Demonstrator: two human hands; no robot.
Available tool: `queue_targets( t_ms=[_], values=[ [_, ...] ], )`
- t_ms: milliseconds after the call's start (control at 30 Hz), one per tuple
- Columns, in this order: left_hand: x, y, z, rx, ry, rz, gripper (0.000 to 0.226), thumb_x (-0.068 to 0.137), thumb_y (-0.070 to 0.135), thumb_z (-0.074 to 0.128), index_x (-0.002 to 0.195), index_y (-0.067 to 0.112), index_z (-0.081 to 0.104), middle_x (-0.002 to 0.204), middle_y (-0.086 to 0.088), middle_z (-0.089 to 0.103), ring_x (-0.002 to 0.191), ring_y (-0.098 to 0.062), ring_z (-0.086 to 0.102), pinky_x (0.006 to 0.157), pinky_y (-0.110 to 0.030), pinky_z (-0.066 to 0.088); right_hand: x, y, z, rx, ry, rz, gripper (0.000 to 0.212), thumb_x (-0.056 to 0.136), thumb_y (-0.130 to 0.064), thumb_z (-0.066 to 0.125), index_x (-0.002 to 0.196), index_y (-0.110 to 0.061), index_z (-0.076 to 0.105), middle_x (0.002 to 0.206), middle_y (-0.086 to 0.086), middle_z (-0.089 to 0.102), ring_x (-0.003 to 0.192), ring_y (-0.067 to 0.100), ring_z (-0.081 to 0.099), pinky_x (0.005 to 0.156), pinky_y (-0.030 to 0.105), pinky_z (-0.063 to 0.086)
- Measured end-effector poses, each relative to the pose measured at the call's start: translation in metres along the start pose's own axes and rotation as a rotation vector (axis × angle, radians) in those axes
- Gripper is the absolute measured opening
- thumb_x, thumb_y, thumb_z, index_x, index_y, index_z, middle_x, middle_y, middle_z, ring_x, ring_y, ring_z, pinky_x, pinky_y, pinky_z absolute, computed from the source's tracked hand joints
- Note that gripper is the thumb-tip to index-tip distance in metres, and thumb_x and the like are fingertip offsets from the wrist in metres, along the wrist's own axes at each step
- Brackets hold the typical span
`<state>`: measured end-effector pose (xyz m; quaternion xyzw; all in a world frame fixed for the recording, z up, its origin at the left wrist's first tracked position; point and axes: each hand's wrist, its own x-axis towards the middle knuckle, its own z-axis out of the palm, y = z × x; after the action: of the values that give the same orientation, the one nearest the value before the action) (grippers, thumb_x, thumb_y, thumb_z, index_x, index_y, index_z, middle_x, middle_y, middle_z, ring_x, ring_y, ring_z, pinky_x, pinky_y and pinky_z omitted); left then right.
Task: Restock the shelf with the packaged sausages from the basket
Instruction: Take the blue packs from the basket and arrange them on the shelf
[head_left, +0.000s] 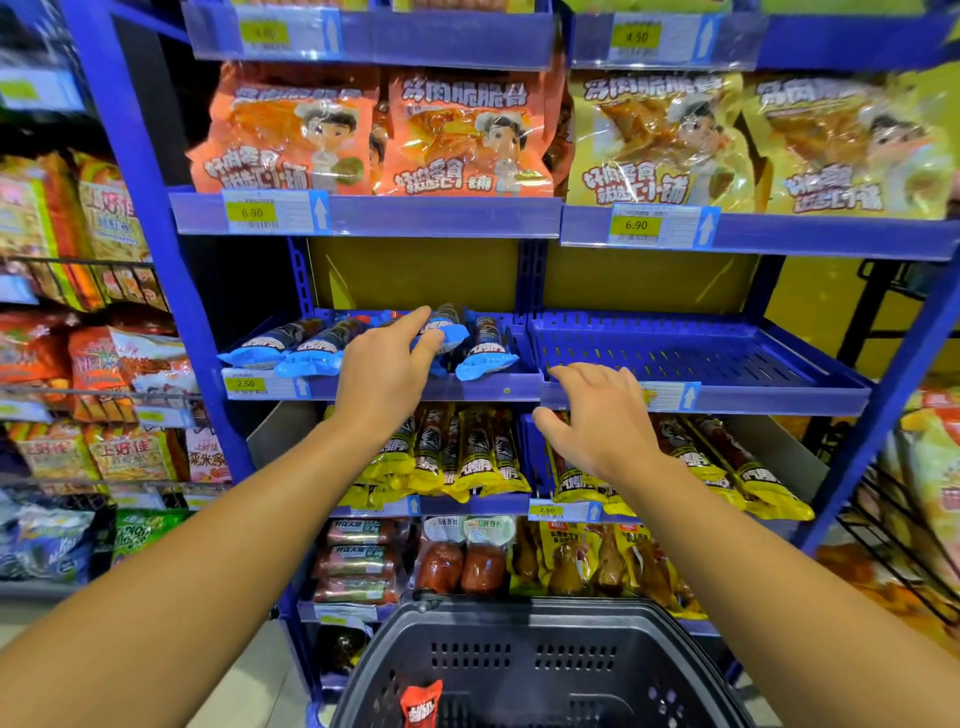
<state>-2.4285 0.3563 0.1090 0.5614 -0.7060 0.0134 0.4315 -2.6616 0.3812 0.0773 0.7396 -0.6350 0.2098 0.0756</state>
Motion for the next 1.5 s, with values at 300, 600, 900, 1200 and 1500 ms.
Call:
queue_targets(
  t_ms=[300, 600, 900, 1200, 1500],
  values=[
    [0.0, -0.003, 0.013, 0.075, -0.081, 0.085, 0.044, 0.098, 0.038, 0.049, 0.137, 0.016, 0.054, 0.115, -0.014, 0.069, 0.112, -0.034, 0.056, 0.093, -0.046, 0.044, 0.003, -0.006, -0.002, 0.067, 0.042, 0.029, 0.064, 0.095, -0.05, 0.048, 0.152, -0.027, 0.031, 0.15, -0.002, 0.043, 0.142, 0.023, 0.031, 0.12, 0.048, 0.013],
    [0.008, 0.0, 0.0, 0.221, -0.202, 0.143, 0.059, 0.09, 0.049, 0.038, 0.135, 0.015, 0.056, 0.123, -0.012, 0.066, 0.115, -0.034, 0.053, 0.096, -0.045, 0.042, 0.025, -0.026, -0.008, 0.156, 0.028, -0.098, 0.059, 0.099, -0.036, 0.054, 0.153, -0.027, 0.032, 0.147, 0.001, 0.046, 0.134, 0.03, 0.037, 0.106, 0.042, 0.035],
    [0.012, 0.003, -0.004, 0.23, -0.236, 0.225, 0.042, 0.098, 0.035, 0.048, 0.132, 0.011, 0.058, 0.117, -0.017, 0.067, 0.109, -0.036, 0.057, 0.09, -0.042, 0.043, 0.025, -0.034, -0.017, -0.039, 0.133, -0.131, 0.04, 0.103, -0.027, 0.048, 0.143, -0.024, 0.051, 0.115, 0.007, 0.069, 0.102, 0.034, 0.062, 0.083, 0.042, 0.049],
    [0.014, 0.005, -0.001, 0.314, -0.226, 0.257, 0.029, 0.098, 0.033, 0.049, 0.111, 0.011, 0.064, 0.089, -0.017, 0.069, 0.09, -0.037, 0.058, 0.074, -0.04, 0.04, 0.026, -0.046, -0.021, -0.277, 0.131, -0.113, 0.034, 0.101, -0.015, 0.045, 0.133, -0.019, 0.055, 0.109, 0.007, 0.067, 0.092, 0.033, 0.062, 0.08, 0.038, 0.043],
    [0.01, 0.005, -0.002, 0.312, -0.287, 0.267, 0.056, 0.091, 0.051, 0.039, 0.134, 0.018, 0.054, 0.128, -0.007, 0.063, 0.119, -0.032, 0.053, 0.099, -0.049, 0.042, 0.011, -0.028, -0.019, -0.086, 0.09, -0.141, 0.065, 0.094, -0.042, 0.055, 0.15, -0.016, 0.037, 0.147, 0.004, 0.047, 0.134, 0.028, 0.041, 0.111, 0.039, 0.03]
  ],
)
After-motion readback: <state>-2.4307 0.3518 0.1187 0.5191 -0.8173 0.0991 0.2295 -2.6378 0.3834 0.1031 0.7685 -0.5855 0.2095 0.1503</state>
